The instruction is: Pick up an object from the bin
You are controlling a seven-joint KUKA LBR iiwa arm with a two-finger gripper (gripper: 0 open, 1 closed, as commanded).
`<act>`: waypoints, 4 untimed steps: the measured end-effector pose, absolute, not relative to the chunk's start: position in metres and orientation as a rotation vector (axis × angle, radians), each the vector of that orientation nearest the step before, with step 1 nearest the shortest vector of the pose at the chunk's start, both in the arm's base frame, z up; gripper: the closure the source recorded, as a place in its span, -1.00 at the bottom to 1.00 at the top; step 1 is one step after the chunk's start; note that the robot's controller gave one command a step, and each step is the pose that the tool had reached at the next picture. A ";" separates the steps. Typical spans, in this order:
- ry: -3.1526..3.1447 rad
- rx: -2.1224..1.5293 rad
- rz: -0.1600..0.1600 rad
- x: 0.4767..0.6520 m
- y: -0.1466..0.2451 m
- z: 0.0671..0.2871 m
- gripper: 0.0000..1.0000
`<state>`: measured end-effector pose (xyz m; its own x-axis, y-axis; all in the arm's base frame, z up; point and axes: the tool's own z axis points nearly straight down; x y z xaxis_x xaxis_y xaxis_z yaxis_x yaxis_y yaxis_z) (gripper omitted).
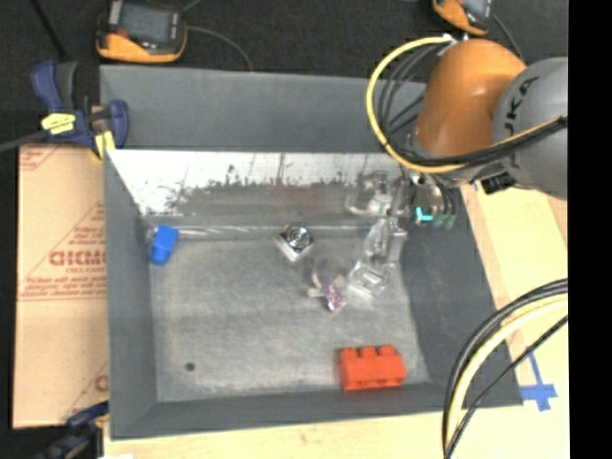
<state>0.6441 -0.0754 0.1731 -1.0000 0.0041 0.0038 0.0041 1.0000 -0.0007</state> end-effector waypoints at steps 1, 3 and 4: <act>-3.137 0.144 -0.002 0.592 -0.049 0.068 -1.00; -3.148 0.182 0.004 0.575 -0.045 0.200 1.00; -3.148 0.162 0.005 0.596 -0.071 0.243 1.00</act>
Offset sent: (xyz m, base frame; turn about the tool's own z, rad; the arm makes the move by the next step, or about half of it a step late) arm -0.0506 0.0259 -0.1020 -0.0970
